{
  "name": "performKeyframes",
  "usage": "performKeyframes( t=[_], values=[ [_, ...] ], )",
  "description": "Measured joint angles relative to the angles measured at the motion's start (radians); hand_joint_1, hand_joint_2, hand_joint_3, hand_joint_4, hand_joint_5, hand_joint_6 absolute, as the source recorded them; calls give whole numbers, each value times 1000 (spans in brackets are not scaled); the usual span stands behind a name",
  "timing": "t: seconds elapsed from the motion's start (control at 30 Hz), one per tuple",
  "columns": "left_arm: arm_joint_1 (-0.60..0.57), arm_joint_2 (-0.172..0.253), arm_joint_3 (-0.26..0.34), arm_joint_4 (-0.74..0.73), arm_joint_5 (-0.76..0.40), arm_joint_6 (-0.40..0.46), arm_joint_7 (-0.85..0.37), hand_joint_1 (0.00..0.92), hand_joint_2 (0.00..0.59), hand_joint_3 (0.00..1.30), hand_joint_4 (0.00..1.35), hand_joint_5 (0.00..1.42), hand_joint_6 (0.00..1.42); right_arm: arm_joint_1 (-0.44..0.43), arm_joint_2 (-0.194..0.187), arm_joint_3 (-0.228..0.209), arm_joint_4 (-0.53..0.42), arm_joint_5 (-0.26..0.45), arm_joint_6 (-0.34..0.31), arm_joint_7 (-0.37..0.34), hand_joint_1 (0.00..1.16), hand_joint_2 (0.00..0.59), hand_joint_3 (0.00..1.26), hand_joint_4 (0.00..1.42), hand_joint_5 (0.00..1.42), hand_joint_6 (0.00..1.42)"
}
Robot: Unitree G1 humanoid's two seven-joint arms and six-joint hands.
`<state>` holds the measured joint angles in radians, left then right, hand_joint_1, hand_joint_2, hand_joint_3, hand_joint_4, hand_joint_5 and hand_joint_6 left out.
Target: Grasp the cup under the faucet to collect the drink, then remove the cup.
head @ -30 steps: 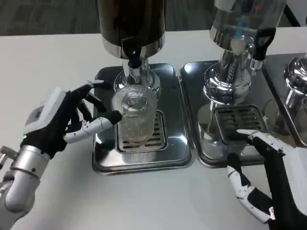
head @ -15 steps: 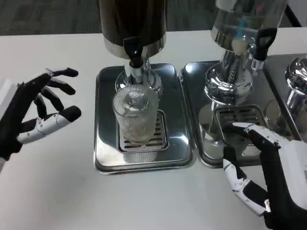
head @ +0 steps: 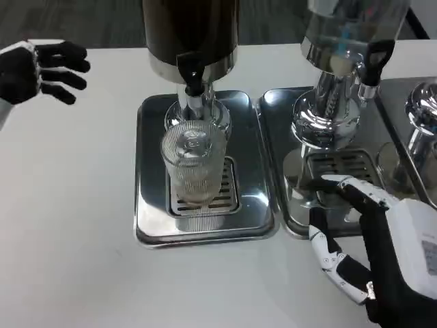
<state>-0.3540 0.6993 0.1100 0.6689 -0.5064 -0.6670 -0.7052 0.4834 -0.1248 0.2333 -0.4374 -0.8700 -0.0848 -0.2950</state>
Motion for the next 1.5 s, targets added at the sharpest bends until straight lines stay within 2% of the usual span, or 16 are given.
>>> performKeyframes(
  t=[0.07, 0.23, 0.4, 0.8, 1.1, 1.5],
  values=[
    [-54, 0, 22, 3, -65, 141, -155, 0, 53, 384, 285, 332, 420, -6, 3, 6, 3, 0, 0, -5, 593, 466, 447, 376, 366, 326],
    [-158, -1, 65, 32, -101, 352, -368, 0, 40, 362, 234, 294, 347, -14, 18, 21, 13, 0, 0, -20, 594, 466, 461, 393, 400, 320],
    [-204, -18, 86, 54, -93, 428, -433, 0, 41, 362, 232, 288, 340, -14, 37, 28, 32, 2, 0, -40, 595, 466, 481, 418, 432, 340],
    [-325, -60, 114, 147, -5, 442, -452, 0, 41, 357, 232, 284, 315, -11, 57, 50, 48, 7, 0, -81, 595, 466, 483, 424, 441, 344],
    [-403, -120, 110, 244, 63, 439, -466, 0, 41, 352, 236, 284, 308, -5, 82, 65, 51, 6, 1, -112, 595, 466, 483, 429, 446, 357],
    [-441, -168, 108, 265, 108, 428, -472, 0, 41, 349, 245, 284, 307, 14, 95, 69, 61, 7, 11, -126, 595, 466, 483, 429, 447, 358]
  ],
)
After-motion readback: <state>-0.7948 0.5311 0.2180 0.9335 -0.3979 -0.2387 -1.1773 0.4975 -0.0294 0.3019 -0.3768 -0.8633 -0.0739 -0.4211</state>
